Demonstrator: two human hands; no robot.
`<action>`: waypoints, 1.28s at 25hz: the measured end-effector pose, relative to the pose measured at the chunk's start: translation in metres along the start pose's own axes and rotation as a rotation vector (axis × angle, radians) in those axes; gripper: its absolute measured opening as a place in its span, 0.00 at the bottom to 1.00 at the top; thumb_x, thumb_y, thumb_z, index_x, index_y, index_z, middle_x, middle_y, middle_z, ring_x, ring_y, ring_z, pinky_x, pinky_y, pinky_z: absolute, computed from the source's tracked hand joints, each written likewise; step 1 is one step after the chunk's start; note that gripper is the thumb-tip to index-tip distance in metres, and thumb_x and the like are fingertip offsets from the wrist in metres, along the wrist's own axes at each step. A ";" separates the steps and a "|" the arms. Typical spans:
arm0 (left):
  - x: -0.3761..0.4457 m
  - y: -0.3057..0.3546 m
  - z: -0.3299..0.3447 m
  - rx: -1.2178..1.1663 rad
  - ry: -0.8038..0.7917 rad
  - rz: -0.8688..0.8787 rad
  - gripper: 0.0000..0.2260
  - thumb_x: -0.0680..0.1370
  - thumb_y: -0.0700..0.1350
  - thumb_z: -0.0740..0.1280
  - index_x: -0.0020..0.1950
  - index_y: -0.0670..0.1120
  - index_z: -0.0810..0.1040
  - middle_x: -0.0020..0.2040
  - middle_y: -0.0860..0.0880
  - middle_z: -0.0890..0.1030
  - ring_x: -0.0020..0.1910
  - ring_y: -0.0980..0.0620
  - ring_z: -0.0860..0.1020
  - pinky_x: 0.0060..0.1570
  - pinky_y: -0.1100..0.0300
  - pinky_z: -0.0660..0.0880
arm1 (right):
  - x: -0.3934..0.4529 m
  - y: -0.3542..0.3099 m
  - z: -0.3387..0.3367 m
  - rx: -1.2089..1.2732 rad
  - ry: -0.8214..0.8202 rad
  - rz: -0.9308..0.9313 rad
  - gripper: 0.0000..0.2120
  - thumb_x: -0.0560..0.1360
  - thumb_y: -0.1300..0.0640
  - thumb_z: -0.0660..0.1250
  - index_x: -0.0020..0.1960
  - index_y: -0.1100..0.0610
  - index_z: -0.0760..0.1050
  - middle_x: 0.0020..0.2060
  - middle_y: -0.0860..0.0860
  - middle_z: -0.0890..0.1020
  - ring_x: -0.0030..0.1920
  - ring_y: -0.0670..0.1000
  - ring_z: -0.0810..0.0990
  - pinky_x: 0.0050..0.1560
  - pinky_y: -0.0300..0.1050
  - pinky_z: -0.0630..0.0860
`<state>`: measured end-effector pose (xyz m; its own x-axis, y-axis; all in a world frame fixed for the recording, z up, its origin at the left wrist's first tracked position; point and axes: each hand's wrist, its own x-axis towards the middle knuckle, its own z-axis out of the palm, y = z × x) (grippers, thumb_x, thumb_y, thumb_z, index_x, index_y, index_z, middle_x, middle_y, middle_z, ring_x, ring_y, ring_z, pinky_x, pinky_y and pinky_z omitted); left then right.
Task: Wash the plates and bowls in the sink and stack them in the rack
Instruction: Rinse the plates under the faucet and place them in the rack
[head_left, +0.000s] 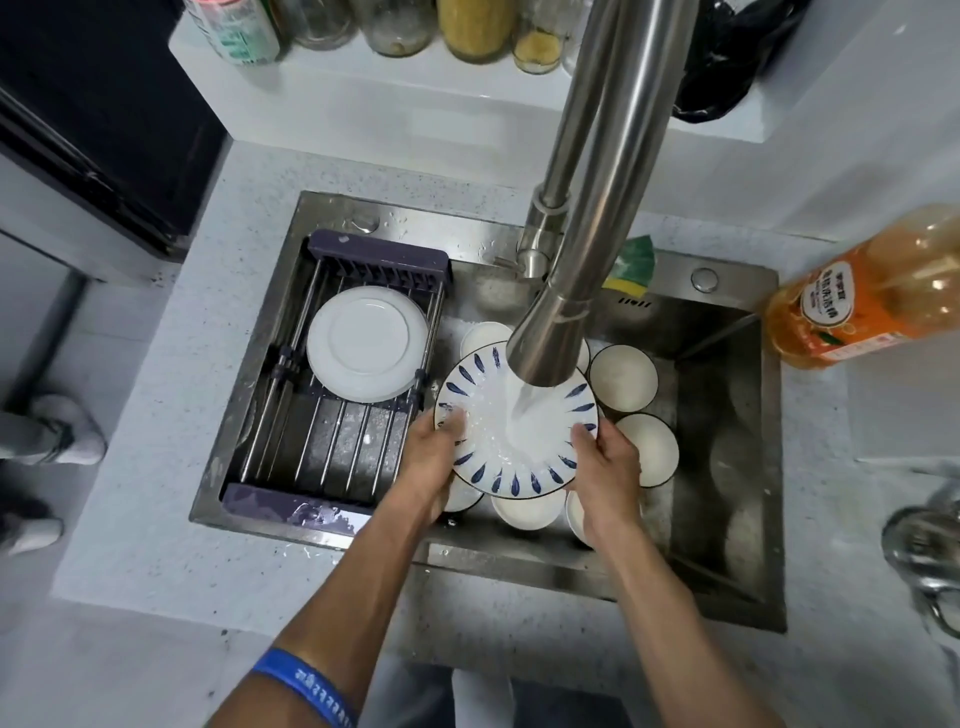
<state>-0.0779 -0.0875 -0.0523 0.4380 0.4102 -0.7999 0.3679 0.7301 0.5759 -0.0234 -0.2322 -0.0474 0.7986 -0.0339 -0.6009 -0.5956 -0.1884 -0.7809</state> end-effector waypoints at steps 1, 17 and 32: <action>-0.004 -0.004 -0.001 -0.026 0.032 -0.014 0.06 0.82 0.38 0.63 0.55 0.43 0.80 0.50 0.42 0.85 0.45 0.46 0.84 0.49 0.47 0.82 | -0.003 0.000 0.000 0.029 0.008 0.003 0.09 0.78 0.62 0.63 0.49 0.52 0.80 0.44 0.52 0.85 0.46 0.54 0.84 0.41 0.48 0.81; -0.008 0.007 -0.008 0.226 -0.042 0.055 0.17 0.85 0.52 0.56 0.55 0.46 0.82 0.48 0.46 0.85 0.42 0.51 0.83 0.36 0.61 0.77 | -0.005 -0.013 0.044 -1.089 -0.543 -0.491 0.29 0.84 0.46 0.48 0.81 0.52 0.44 0.81 0.52 0.46 0.80 0.53 0.47 0.78 0.49 0.44; -0.012 0.019 -0.009 0.381 0.205 0.271 0.15 0.83 0.40 0.60 0.70 0.45 0.72 0.62 0.50 0.78 0.60 0.52 0.76 0.67 0.58 0.69 | 0.005 0.017 -0.008 -0.942 -0.360 -0.632 0.15 0.82 0.51 0.61 0.66 0.53 0.76 0.73 0.47 0.71 0.74 0.50 0.66 0.71 0.41 0.60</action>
<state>-0.0835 -0.0736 -0.0334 0.4037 0.6840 -0.6077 0.5531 0.3467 0.7576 -0.0286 -0.2432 -0.0623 0.7677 0.5736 -0.2858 0.3130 -0.7248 -0.6137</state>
